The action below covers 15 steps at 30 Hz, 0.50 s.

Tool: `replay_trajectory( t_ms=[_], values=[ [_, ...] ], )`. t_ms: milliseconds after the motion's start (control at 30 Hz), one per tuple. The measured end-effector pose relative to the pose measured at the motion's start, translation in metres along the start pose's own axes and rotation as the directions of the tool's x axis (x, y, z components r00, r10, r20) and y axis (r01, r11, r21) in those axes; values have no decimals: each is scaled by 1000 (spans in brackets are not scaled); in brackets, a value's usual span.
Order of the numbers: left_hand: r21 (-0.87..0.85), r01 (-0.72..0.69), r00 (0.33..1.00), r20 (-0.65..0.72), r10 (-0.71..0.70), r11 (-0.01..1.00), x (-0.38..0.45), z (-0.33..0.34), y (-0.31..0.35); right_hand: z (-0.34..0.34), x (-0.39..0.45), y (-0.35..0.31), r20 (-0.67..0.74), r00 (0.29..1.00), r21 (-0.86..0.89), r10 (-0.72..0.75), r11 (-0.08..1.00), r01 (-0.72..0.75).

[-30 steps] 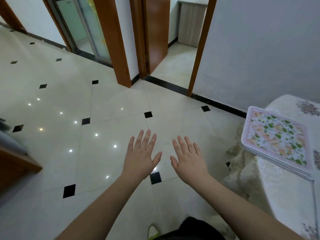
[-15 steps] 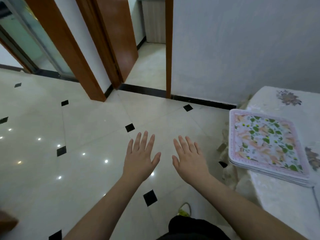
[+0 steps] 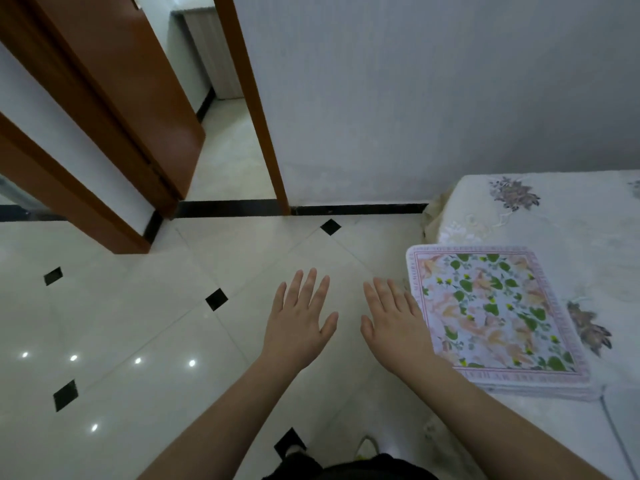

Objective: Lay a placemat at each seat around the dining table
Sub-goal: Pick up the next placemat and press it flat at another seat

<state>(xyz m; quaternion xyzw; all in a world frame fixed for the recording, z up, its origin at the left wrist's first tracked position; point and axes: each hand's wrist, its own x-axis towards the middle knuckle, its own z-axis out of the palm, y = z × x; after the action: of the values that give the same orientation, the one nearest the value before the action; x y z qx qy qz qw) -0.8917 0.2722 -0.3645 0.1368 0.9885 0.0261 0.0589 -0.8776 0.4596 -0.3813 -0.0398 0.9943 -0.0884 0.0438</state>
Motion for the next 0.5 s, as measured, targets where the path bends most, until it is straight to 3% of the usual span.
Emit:
replay_trajectory(
  t_ms=[500],
  values=[
    [49, -277, 961, -11, 277, 960, 165, -2, -77, -3, 117, -13, 28, 946, 4, 323, 946, -324]
  ],
)
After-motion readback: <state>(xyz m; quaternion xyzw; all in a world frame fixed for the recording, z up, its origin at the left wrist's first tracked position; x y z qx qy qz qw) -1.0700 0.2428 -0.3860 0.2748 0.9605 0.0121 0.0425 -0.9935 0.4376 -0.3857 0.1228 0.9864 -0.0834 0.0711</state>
